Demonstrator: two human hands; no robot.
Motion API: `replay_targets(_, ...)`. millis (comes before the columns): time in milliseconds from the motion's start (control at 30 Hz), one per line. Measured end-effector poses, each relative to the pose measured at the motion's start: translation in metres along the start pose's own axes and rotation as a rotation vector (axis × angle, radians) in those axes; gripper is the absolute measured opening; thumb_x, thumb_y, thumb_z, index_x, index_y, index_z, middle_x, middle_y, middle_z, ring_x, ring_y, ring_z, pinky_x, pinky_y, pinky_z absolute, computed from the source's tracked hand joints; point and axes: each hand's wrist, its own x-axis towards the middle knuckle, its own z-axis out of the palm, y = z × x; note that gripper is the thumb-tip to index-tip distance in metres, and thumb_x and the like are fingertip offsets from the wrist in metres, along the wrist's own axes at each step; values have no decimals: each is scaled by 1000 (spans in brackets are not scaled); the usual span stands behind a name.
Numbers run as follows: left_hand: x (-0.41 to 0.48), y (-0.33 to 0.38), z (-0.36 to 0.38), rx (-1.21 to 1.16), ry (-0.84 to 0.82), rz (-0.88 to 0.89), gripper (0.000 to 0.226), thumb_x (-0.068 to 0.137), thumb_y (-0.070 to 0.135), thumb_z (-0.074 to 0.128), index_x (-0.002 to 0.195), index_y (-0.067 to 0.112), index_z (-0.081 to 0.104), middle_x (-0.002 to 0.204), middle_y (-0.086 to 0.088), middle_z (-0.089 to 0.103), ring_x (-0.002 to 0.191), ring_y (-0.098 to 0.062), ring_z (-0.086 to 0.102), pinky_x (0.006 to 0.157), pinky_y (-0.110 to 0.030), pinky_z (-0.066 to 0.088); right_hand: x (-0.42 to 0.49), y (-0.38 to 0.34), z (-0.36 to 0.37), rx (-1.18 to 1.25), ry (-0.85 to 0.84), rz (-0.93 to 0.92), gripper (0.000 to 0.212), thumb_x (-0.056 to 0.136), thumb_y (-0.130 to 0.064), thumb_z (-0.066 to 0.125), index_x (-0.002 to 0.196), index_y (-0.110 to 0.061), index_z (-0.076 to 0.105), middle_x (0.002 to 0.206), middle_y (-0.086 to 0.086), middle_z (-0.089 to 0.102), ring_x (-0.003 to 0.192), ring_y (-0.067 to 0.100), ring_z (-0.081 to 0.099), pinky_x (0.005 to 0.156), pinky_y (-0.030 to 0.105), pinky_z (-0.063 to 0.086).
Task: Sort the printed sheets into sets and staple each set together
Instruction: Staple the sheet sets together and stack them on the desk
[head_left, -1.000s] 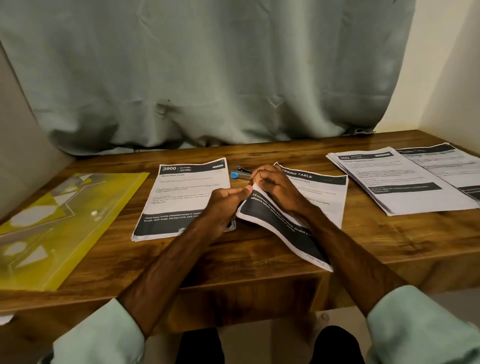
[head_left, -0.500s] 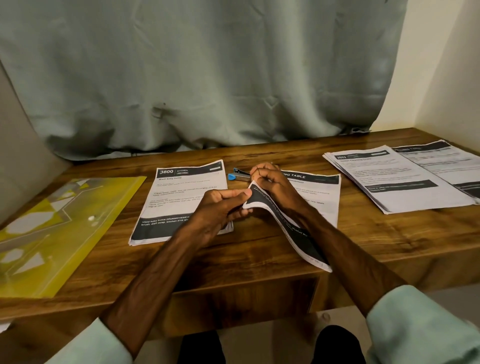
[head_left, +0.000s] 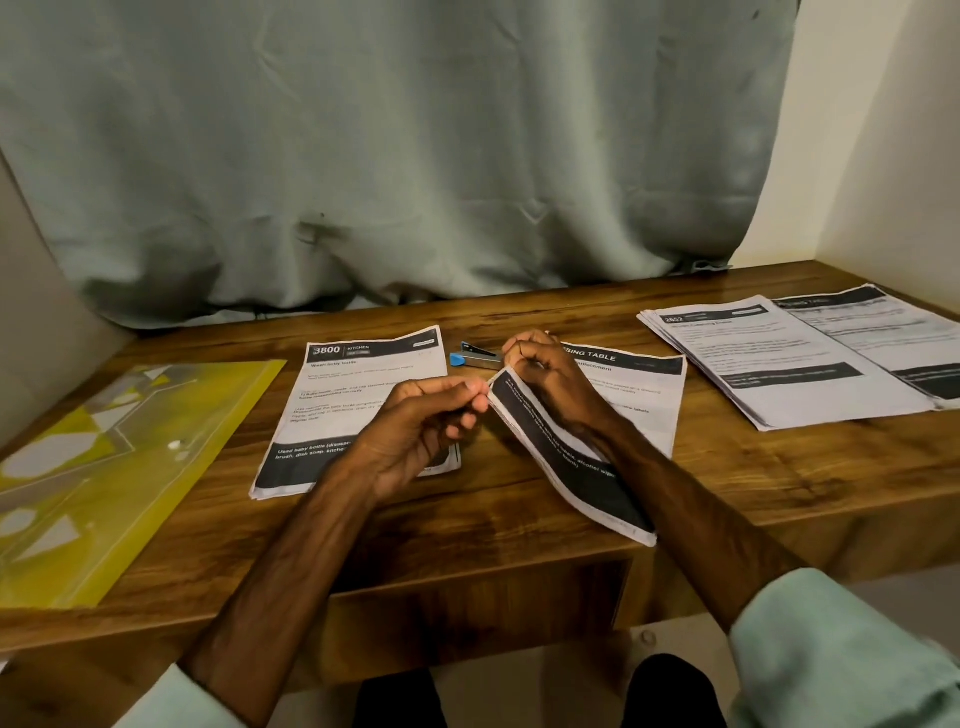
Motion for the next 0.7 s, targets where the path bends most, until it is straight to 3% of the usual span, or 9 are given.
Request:
replay_targets(100, 2, 0, -11, 260, 131, 82, 19, 93, 25, 69, 96, 9, 78, 82, -4, 72, 63, -7, 52, 52, -17, 38, -1, 0, -1, -1, 19, -5, 15, 92, -25, 51, 85, -27, 64, 117, 5, 59, 114, 17, 54, 96, 28, 40)
replay_targets(233, 13, 1, -9, 601, 402, 169, 34, 93, 45, 68, 94, 13, 78, 82, 1, 77, 62, 1, 61, 63, -23, 44, -1, 5, 0, -96, 20, -62, 17, 96, -26, 52, 89, -29, 67, 116, 0, 59, 117, 21, 52, 101, 36, 40)
replay_targets(300, 24, 5, -5, 764, 383, 155, 35, 95, 46, 67, 92, 14, 80, 82, 4, 77, 65, 3, 64, 66, -23, 46, -1, 7, 0, -196, 25, -116, 20, 97, -29, 51, 92, -22, 69, 117, -1, 59, 118, 21, 49, 103, 35, 37)
replay_targets(400, 43, 10, 4, 941, 276, 29, 34, 93, 47, 70, 89, 15, 82, 82, 4, 78, 75, -12, 73, 69, -29, 55, -4, 1, 2, -260, 29, -159, 30, 95, -35, 49, 96, -14, 71, 118, -3, 57, 117, 14, 45, 102, 23, 33)
replay_targets(533, 60, 12, 15, 973, 237, -20, 22, 87, 34, 79, 90, 12, 82, 82, 2, 79, 77, -13, 75, 76, -32, 59, -6, 1, 1, -320, 38, -186, 21, 95, -29, 49, 89, -20, 67, 118, -1, 57, 116, 11, 43, 98, 15, 28)
replay_targets(633, 64, 14, 17, 975, 226, -6, 20, 86, 31, 81, 92, 12, 82, 86, 0, 79, 76, -13, 75, 75, -32, 61, -7, 0, -2, -315, 61, -187, 29, 94, -34, 47, 90, -16, 69, 118, 2, 58, 115, 9, 41, 97, 10, 27)
replay_targets(700, 62, 13, 17, 1008, 246, 15, 19, 86, 28, 81, 93, 11, 82, 88, -1, 79, 77, -12, 74, 75, -30, 59, -6, 1, -1, -319, 56, -201, 30, 94, -35, 47, 91, -16, 70, 117, 1, 58, 115, 11, 43, 99, 17, 30)
